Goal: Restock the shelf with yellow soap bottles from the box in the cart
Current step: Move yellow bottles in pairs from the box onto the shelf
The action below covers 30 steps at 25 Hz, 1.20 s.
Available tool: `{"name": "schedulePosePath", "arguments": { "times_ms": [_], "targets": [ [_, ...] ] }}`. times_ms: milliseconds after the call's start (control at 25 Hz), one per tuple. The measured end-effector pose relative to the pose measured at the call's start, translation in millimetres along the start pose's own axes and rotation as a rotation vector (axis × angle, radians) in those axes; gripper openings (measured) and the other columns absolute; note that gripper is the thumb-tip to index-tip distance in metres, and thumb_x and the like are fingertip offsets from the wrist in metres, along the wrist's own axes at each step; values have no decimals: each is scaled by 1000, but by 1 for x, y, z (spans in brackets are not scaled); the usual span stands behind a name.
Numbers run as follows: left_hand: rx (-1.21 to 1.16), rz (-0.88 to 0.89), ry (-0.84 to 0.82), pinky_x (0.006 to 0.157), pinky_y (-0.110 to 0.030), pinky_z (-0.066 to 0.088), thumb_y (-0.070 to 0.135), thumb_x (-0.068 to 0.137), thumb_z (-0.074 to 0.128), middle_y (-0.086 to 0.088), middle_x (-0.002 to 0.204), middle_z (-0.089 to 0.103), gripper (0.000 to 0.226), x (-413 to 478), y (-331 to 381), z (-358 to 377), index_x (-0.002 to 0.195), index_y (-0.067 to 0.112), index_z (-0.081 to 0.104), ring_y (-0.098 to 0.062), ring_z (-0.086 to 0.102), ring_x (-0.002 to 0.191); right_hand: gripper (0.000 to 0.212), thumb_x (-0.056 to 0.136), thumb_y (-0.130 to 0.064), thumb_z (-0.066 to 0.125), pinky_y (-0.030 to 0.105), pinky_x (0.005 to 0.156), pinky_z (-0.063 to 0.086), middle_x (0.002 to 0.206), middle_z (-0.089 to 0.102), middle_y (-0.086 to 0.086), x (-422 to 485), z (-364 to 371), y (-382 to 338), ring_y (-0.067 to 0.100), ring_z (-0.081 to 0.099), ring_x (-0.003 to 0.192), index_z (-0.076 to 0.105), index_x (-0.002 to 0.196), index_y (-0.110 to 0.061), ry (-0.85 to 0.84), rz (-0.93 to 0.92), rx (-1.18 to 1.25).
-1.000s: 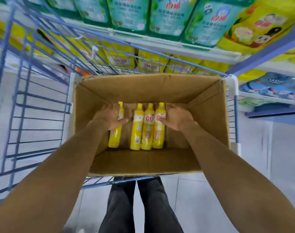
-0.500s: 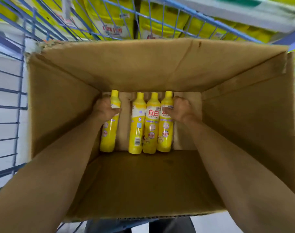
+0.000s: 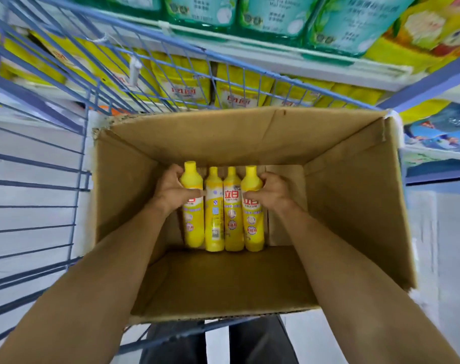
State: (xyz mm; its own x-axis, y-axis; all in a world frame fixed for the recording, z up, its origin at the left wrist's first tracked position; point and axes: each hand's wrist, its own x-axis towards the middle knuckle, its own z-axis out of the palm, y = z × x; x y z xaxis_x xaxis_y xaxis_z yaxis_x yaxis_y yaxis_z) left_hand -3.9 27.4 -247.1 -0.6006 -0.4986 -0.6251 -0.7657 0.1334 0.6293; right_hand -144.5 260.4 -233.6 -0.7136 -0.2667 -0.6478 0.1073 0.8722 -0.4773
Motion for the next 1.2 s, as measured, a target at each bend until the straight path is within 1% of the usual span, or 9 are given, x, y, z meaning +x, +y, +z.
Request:
{"name": "schedulePosePath", "arguments": {
  "times_ms": [160, 280, 440, 680, 760, 880, 1000, 1080, 1200],
  "targets": [
    [31, 119, 74, 83, -34, 51, 26, 50, 99, -2, 106, 66, 71, -46, 49, -27, 107, 16, 57, -21, 63, 97, 70, 60, -33, 95, 17, 80, 41, 114, 72, 1, -48, -21, -13, 17, 66, 103, 67, 123, -16, 94, -81, -16],
    [30, 204, 124, 82, -29, 46, 30, 53, 98, 0, 104, 64, 70, -74, 87, -54, 109, 15, 58, -19, 59, 97, 74, 58, -35, 95, 19, 78, 40, 109, 71, -2, -85, -55, -36, 12, 64, 100, 66, 124, -18, 182, -134, 42],
    [-70, 344, 142, 91, -35, 53, 36, 47, 99, -1, 107, 67, 80, -118, 154, -92, 115, 14, 62, -19, 64, 101, 76, 50, -47, 93, 35, 86, 53, 105, 74, -1, -125, -111, -87, 17, 67, 98, 68, 116, -18, 275, -263, 136],
    [-31, 589, 70, 84, -40, 55, 34, 55, 98, -9, 113, 65, 76, -187, 278, -158, 115, 10, 58, -24, 63, 102, 77, 58, -42, 97, 31, 85, 55, 111, 73, 0, -195, -214, -175, 13, 68, 99, 67, 121, -10, 352, -496, 203],
    [-37, 676, 87, 75, -36, 53, 29, 54, 99, -13, 107, 67, 73, -210, 319, -179, 112, 6, 60, -22, 62, 93, 77, 58, -39, 97, 36, 87, 58, 112, 74, 2, -219, -250, -200, 15, 70, 99, 67, 122, -9, 408, -577, 213],
    [-71, 808, 123, 70, -36, 52, 31, 49, 100, -7, 95, 68, 70, -246, 376, -201, 103, 10, 60, -16, 62, 80, 72, 57, -35, 98, 32, 81, 59, 104, 76, 2, -259, -301, -233, 16, 72, 92, 68, 117, -8, 478, -672, 260],
    [-129, 889, 143, 74, -29, 57, 25, 53, 100, -3, 99, 71, 71, -279, 429, -214, 111, 6, 62, -17, 69, 89, 61, 53, -42, 96, 40, 80, 62, 93, 78, -1, -287, -348, -255, 13, 73, 84, 73, 104, -18, 554, -780, 306],
    [-165, 949, 166, 79, -33, 60, 30, 51, 100, -5, 103, 73, 78, -292, 461, -218, 115, 4, 64, -20, 71, 95, 44, 60, -30, 97, 38, 79, 62, 90, 78, -3, -305, -376, -265, 12, 72, 81, 72, 96, -25, 568, -829, 351],
    [-199, 989, 210, 82, -38, 61, 46, 41, 100, -3, 102, 74, 85, -302, 503, -216, 111, 9, 68, -18, 72, 93, 41, 64, -22, 95, 31, 79, 61, 94, 78, -2, -324, -413, -275, 10, 73, 84, 71, 97, -26, 574, -908, 405]
  ]
}}
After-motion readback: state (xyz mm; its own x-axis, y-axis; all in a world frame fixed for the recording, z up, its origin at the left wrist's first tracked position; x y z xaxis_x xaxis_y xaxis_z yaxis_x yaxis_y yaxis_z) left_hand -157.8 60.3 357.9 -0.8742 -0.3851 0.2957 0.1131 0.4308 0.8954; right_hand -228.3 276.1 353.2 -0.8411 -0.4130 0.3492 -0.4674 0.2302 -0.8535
